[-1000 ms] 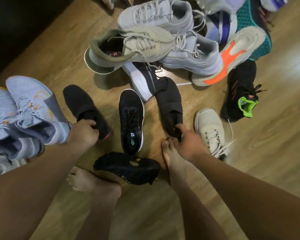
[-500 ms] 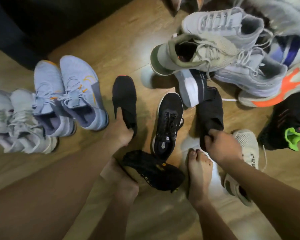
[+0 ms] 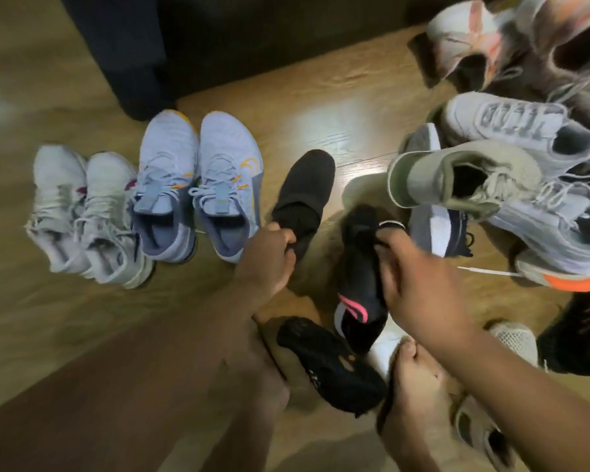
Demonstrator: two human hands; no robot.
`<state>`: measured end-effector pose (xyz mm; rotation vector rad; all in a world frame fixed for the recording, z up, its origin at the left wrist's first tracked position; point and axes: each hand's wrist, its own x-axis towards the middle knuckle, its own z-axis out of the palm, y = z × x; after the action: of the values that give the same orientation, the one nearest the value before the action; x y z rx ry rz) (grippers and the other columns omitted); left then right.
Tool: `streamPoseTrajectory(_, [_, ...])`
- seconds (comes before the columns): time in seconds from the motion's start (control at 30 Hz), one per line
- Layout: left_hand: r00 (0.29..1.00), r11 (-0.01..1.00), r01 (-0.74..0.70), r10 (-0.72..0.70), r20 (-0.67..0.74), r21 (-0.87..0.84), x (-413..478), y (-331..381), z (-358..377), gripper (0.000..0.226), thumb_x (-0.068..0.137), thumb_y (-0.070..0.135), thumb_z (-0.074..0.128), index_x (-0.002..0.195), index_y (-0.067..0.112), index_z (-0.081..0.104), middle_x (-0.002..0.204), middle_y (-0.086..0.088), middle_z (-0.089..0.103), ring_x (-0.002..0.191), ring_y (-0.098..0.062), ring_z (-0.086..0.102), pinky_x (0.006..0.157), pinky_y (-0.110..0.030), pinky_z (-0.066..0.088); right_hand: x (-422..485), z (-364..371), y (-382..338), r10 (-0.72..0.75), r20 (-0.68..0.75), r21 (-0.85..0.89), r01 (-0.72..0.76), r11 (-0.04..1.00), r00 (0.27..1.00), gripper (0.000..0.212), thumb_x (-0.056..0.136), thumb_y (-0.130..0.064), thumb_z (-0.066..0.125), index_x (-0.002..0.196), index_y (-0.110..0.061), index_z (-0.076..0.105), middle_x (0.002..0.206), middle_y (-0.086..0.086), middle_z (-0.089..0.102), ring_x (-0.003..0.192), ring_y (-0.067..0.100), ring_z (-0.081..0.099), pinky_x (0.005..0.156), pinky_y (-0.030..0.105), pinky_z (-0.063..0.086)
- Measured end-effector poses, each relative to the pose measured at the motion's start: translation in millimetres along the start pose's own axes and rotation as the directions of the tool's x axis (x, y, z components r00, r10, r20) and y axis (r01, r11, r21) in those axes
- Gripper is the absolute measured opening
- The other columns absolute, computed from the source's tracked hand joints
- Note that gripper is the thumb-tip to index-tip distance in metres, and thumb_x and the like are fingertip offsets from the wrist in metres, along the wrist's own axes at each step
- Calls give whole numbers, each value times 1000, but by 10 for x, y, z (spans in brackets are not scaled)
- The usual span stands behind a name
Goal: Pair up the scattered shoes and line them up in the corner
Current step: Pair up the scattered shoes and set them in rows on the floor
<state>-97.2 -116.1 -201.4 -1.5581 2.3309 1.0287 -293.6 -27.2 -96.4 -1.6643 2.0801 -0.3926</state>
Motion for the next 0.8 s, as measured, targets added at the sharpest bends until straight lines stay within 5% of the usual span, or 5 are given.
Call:
streamPoseTrajectory(0.17, [963,997,22,-40,-266,-71,251,-70,-121,19,76,7,68,95,2,69,87,-20,62,80,-39,61,68,-38,44,775,368,85,-105,137,-373,150,916,985,34,91,-15,61,123,-17,53,86,12,64,72,35,60,59,38,44])
streamPoseTrajectory(0.3, [994,987,106,-100,51,-118,282,71,-28,39,86,10,59,125,8,61,117,-16,56,110,-34,54,95,-33,39,970,699,63,77,495,-428,165,889,865,66,83,-4,59,140,-26,35,131,8,53,122,33,44,97,47,35])
streamPoseTrajectory(0.47, [978,964,93,-42,203,-249,140,76,54,66,87,11,63,148,11,38,151,-7,35,138,-23,36,111,-23,27,848,951,-43,171,650,-173,-75,982,740,57,84,1,52,134,-25,43,127,11,54,116,35,52,89,44,49])
streamPoseTrajectory(0.7, [999,983,2,-11,-49,-183,-46,131,15,69,76,-3,62,142,9,44,148,-10,37,129,-27,46,103,-36,44,224,756,255,412,256,10,-429,903,874,12,92,-24,53,104,-22,56,106,1,59,97,24,57,73,34,44])
streamPoseTrajectory(0.8, [991,985,-39,16,-133,-170,20,309,-32,61,73,0,62,133,7,51,135,-13,44,119,-30,50,95,-39,48,207,478,481,798,71,436,-738,515,598,14,96,-30,50,93,-17,52,81,-1,57,88,26,59,77,36,45])
